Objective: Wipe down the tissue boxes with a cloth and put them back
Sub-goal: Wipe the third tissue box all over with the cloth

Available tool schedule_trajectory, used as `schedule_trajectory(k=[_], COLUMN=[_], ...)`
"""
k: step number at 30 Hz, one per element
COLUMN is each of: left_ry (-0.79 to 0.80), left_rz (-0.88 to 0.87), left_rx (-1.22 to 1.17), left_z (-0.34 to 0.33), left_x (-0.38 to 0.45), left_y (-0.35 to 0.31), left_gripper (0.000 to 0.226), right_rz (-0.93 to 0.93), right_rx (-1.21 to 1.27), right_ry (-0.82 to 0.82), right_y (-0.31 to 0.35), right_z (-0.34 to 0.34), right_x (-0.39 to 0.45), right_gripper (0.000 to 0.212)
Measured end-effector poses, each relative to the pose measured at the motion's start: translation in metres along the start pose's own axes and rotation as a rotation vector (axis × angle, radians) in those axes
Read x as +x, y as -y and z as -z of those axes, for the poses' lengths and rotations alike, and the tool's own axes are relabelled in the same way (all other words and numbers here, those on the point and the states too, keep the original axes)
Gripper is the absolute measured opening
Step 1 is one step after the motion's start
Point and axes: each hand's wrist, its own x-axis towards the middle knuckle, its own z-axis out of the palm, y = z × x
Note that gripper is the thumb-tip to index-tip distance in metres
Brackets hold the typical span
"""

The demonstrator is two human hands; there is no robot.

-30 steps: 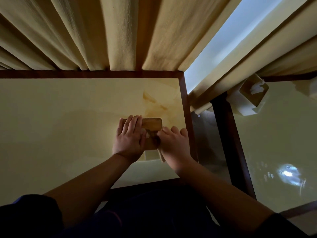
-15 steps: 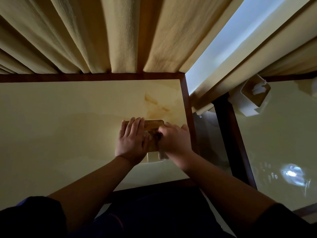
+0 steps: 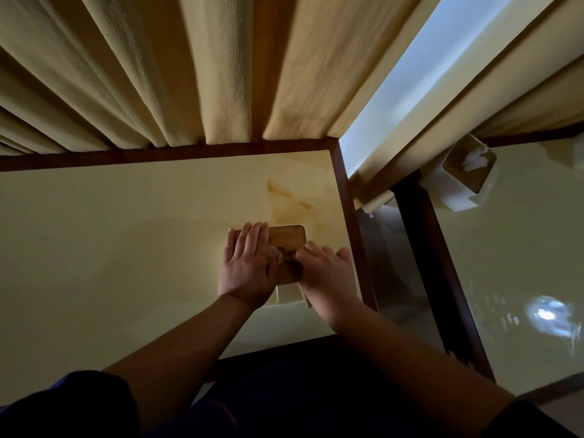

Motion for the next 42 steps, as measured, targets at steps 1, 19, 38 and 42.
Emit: schedule_trajectory(k=[1, 19, 38, 42], left_ry=[0.008, -0.018, -0.004, -0.032], left_rz=[0.0, -0.007, -0.013, -0.015], left_rx=[0.011, 0.006, 0.024, 0.01], left_z=[0.0, -0.001, -0.001, -0.004], left_x=[0.0, 0.001, 0.001, 0.001], left_y=[-0.001, -0.001, 0.0, 0.0], left_gripper=[0.059, 0.059, 0.06, 0.058], right_rz=[0.007, -0.108, -0.092, -0.123], right_rx=[-0.002, -0.006, 0.031, -0.066], right_ry=[0.026, 0.108, 0.193, 0.28], right_y=[-0.001, 0.002, 0.007, 0.019], right_z=[0.0, 0.028, 0.019, 0.031], right_x=[-0.008, 0.05, -0.018, -0.001], right_gripper=[0.024, 0.026, 0.005, 0.021])
